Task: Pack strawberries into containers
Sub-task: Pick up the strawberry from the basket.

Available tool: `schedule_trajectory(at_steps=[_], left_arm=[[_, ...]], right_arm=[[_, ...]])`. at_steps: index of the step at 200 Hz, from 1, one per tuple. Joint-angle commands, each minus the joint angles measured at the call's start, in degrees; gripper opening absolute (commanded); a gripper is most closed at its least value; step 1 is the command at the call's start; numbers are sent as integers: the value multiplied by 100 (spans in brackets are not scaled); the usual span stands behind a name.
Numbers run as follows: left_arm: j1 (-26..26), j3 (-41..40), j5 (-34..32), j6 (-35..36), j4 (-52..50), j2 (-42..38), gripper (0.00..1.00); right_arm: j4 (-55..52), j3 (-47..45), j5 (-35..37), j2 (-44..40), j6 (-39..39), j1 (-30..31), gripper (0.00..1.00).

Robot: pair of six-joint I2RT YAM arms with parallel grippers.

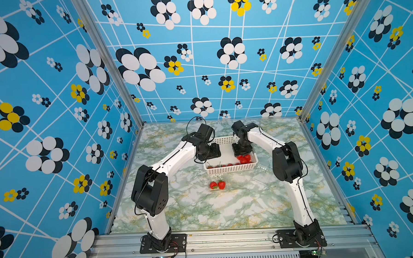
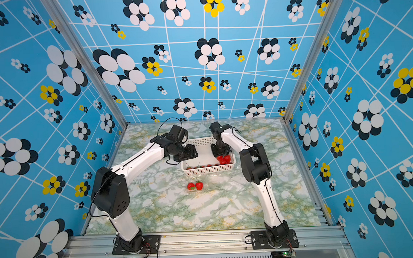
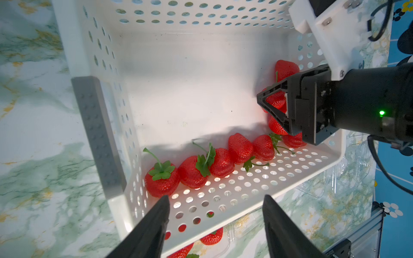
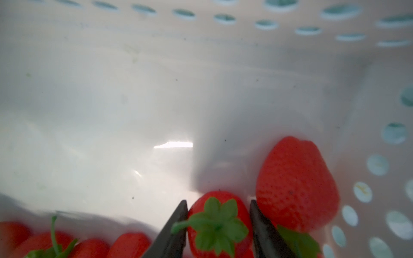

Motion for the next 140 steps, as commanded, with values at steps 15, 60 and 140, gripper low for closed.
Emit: schedule_trajectory(at_steps=[15, 60, 140], left_arm=[[52, 94, 60, 115, -111, 49, 67], [96, 9, 43, 110, -93, -27, 67], [209, -283, -49, 132, -102, -360, 67]], right_arm=[[-156, 257, -90, 191, -29, -33, 41], [-101, 198, -135, -13, -15, -32, 31], [158, -413, -538, -1361, 153, 61, 28]])
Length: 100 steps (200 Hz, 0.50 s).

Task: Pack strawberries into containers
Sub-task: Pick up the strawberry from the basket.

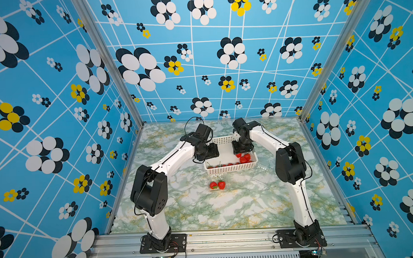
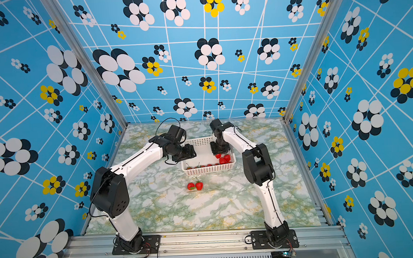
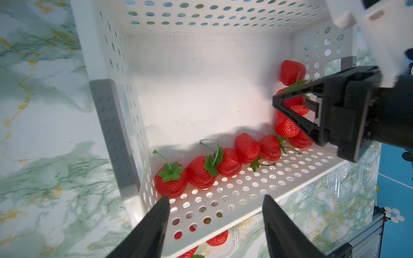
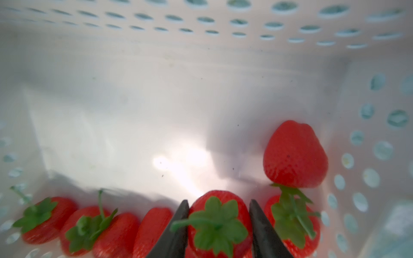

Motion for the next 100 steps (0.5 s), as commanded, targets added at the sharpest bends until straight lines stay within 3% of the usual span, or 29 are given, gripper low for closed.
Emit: schedule_trajectory(at_steps=[1, 100], left_arm=[[81, -166, -45, 134, -98, -313, 67], [321, -1487, -311, 104, -67, -1546, 67]], right_arm=[[73, -195, -250, -786, 94, 69, 28], [634, -2017, -325, -2252, 611, 1579, 29]])
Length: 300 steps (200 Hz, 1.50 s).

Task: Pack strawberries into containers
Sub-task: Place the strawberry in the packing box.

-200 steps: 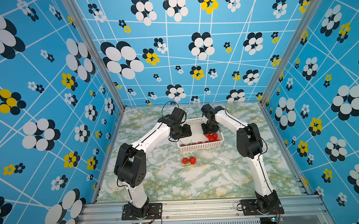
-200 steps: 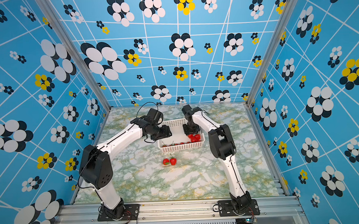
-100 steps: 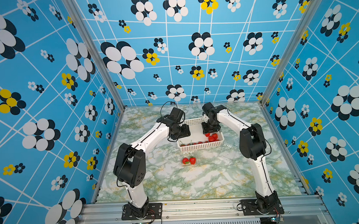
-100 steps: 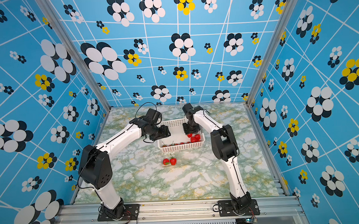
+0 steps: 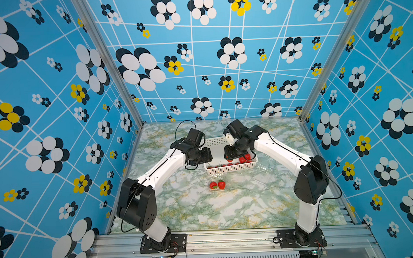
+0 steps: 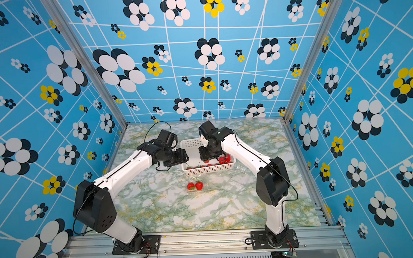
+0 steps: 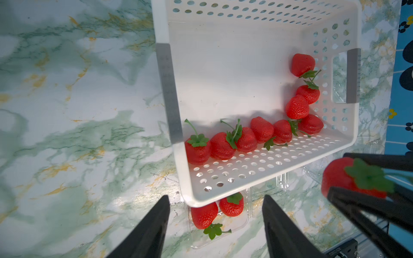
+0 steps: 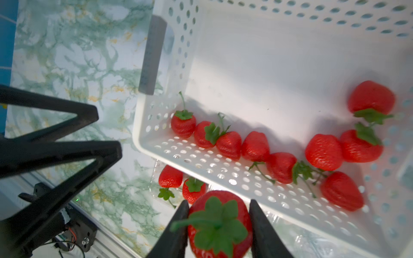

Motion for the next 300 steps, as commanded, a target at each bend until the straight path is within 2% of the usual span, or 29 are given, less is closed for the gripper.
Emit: schedule_trajectory(at_steps=[1, 30, 79, 169, 300], left_arm=[[112, -407, -138, 91, -69, -358, 67], [201, -820, -138, 76, -52, -709, 68], [229, -1125, -138, 100, -24, -912, 68], [330, -1290, -29, 147, 93, -1001, 68], [342, -1395, 24, 156, 151, -1101, 68]], right_arm=[[235, -487, -43, -201, 349, 283, 29], [525, -1026, -25, -268, 574, 698, 29], [692, -978, 25, 113, 664, 999, 28], [493, -398, 72, 696, 628, 1134, 28], [613, -618, 60, 948, 710, 1188, 29]])
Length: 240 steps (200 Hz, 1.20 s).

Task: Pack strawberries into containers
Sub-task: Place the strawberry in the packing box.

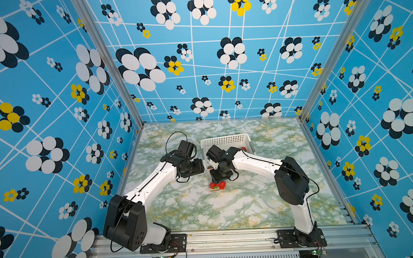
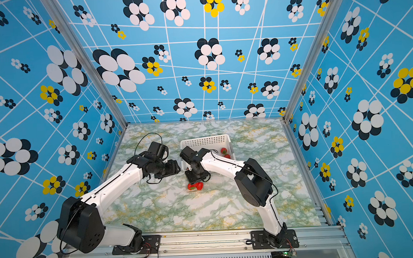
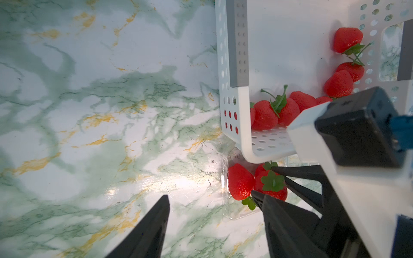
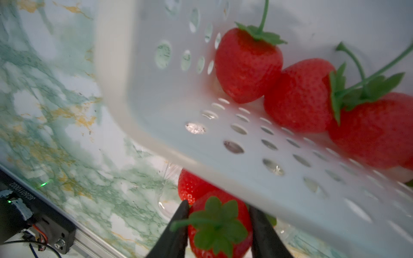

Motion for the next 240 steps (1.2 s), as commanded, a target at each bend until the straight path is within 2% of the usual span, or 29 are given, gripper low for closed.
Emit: schedule_trajectory(at_steps=[1, 33, 58, 93, 120, 240], left_arm=[[58, -71, 57, 66, -2, -147, 68], [61, -117, 64, 52, 24, -187, 68], [62, -143, 66, 55, 50, -208, 68], [62, -160, 87, 39, 68, -200, 68], [59, -163, 82, 39, 68, -201, 68], [59, -108, 42, 39, 6, -246, 67]], right_arm=[[-5, -105, 39, 20, 88, 52, 29], [3, -133, 48, -7, 123, 91, 30], [3, -377, 73, -83, 157, 118, 35], [-38, -425, 111, -145, 175, 121, 50], [-100, -424, 179, -266, 152, 122, 55], [-542, 41, 869, -1022, -101, 59, 56]])
